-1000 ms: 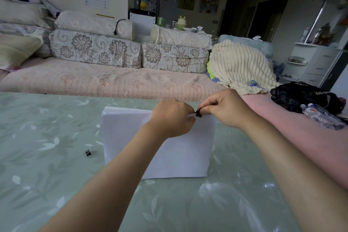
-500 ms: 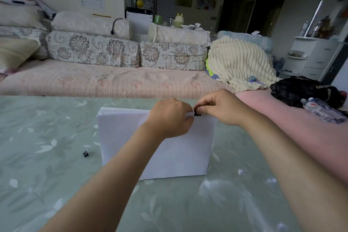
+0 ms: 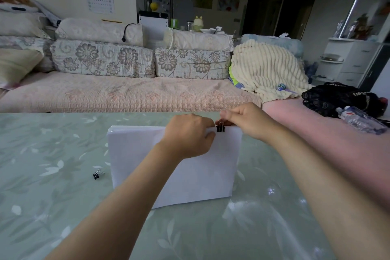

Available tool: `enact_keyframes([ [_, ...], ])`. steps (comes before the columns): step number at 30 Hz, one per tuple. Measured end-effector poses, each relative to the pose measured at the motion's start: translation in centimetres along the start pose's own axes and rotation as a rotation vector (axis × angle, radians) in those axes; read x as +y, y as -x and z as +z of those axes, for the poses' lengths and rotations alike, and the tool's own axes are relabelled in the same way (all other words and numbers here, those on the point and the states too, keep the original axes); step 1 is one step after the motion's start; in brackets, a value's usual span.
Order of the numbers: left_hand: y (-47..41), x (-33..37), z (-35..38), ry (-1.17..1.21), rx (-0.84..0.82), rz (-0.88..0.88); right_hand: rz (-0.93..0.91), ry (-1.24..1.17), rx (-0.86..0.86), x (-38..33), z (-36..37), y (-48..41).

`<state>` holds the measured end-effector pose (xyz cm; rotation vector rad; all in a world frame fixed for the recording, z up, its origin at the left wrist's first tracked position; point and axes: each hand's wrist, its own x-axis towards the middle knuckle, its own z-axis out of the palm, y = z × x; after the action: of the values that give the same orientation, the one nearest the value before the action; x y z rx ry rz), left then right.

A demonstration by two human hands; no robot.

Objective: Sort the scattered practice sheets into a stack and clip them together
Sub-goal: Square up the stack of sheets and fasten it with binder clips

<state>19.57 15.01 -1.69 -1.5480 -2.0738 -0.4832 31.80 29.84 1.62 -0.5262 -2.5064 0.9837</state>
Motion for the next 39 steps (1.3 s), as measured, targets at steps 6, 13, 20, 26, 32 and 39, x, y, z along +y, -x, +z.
enact_keyframes([
  [6,0.1,0.4,0.4,0.023,0.072,0.057,0.081,-0.149,0.013,0.6,0.3,-0.1],
  [13,0.3,0.7,0.7,0.060,0.143,0.141,0.161,-0.137,0.041,0.5,0.7,-0.2],
  [20,0.2,0.3,1.1,0.011,0.131,0.098,-0.002,-0.052,0.066,-0.2,0.3,0.8],
  [26,0.3,0.0,1.2,-0.011,0.075,0.086,0.002,0.109,-0.053,0.7,0.5,2.0],
  [32,0.8,-1.6,-1.1,-0.054,-0.129,0.093,0.014,0.216,0.039,0.7,1.2,2.0],
  [39,3.0,-4.1,-2.8,-0.150,-0.081,0.106,-0.214,0.650,0.038,-3.4,3.6,2.2],
])
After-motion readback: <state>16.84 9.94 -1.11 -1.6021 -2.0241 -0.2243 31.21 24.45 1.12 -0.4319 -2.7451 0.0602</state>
